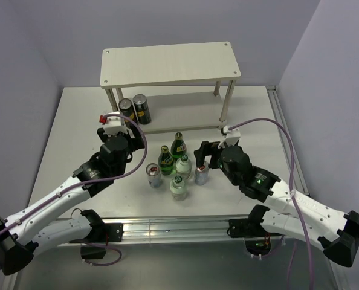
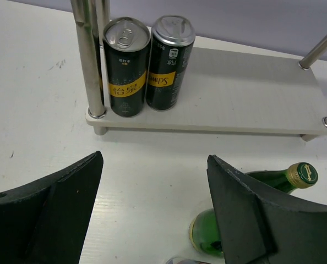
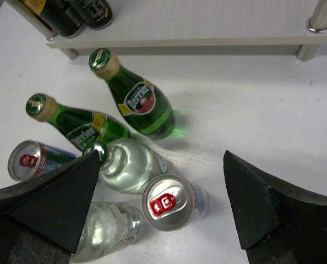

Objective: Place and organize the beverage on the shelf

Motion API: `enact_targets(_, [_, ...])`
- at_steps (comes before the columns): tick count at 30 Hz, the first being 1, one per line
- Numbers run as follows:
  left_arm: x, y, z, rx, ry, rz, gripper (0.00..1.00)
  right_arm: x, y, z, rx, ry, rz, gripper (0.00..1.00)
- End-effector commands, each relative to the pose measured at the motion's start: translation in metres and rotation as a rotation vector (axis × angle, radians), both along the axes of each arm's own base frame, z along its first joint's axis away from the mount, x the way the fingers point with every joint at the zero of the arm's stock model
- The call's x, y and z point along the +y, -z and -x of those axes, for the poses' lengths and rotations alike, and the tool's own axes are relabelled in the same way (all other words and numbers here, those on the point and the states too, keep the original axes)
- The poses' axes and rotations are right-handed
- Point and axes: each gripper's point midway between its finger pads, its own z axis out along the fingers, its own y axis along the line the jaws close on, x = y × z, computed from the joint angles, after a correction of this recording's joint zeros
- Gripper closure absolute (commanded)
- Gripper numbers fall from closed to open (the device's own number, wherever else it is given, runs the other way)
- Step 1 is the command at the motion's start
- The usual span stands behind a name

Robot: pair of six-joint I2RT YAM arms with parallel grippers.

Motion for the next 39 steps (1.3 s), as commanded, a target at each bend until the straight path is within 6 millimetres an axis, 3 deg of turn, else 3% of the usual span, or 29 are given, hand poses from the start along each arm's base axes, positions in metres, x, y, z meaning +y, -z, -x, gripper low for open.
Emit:
enact_targets(1, [0.007,-0.01,-0.002,-0.032,-0.055,0.026,0.18,0.004,-0.016,0.005,-0.062,-0.004,-0.062,0.0])
enact_targets(7, [0.005,-0.002,-0.003,-0.023,-0.059,0.011,0.19,-0.012,-0.007,0.012,-0.062,0.084,-0.029,0.0])
enact_targets(11, [0.005,0.003,-0.003,-0.022,-0.054,0.008,0.19,-0.005,0.006,0.033,-0.044,0.065,-0.001,0.0])
enact_targets(16, [0.005,0.001,-0.002,-0.032,-0.046,0.02,0.19,0.002,0.028,0.039,0.01,0.062,-0.044,0.0])
enact_targets(22, [0.006,0.002,0.0,-0.032,-0.042,0.024,0.2,-0.006,0.049,0.039,0.043,0.123,-0.038,0.0])
enact_targets(28, [0.004,0.007,0.0,-0.025,-0.035,0.022,0.21,0.0,0.072,0.039,0.068,0.116,-0.036,0.0])
enact_targets(39, [0.006,0.009,0.001,-0.031,-0.037,0.02,0.22,0.003,0.086,0.025,0.036,0.185,-0.019,0.02])
